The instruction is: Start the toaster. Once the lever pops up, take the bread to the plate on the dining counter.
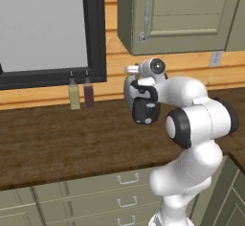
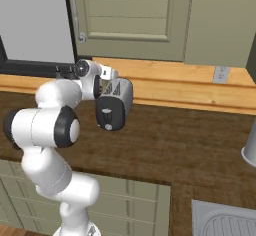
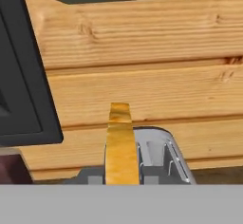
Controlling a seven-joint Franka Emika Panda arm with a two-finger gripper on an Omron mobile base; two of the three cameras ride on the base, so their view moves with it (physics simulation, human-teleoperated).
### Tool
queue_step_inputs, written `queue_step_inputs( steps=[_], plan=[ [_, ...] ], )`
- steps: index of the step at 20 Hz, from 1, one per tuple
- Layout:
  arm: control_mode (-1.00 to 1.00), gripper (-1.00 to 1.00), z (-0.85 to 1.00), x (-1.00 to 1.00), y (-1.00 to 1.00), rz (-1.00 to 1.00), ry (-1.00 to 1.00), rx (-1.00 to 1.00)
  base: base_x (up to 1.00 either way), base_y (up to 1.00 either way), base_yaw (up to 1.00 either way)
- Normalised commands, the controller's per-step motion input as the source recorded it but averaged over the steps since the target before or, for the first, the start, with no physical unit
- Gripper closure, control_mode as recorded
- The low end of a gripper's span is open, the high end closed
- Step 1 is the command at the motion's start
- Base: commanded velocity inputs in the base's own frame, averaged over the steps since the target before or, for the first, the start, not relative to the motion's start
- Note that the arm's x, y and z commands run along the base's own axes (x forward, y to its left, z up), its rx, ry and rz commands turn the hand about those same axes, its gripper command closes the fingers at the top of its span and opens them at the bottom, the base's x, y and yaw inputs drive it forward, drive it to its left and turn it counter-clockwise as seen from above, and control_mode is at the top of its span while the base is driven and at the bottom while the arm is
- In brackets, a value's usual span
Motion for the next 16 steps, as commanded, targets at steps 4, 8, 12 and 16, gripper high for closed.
queue_step_inputs(
  steps=[4,8,12,16],
  plan=[
    [-1.0,1.0,0.31,-0.77,-0.02,0.0,0.0,0.01,0.0,0.0,0.0],
    [-1.0,1.0,0.14,-0.91,-0.02,0.0,0.0,0.0,0.0,0.0,0.0],
    [-1.0,1.0,0.28,-1.0,-0.05,0.0,0.0,0.0,0.0,0.0,0.0],
    [-1.0,1.0,0.74,-1.0,-0.11,0.0,0.0,0.01,0.0,0.0,0.0]
  ],
)
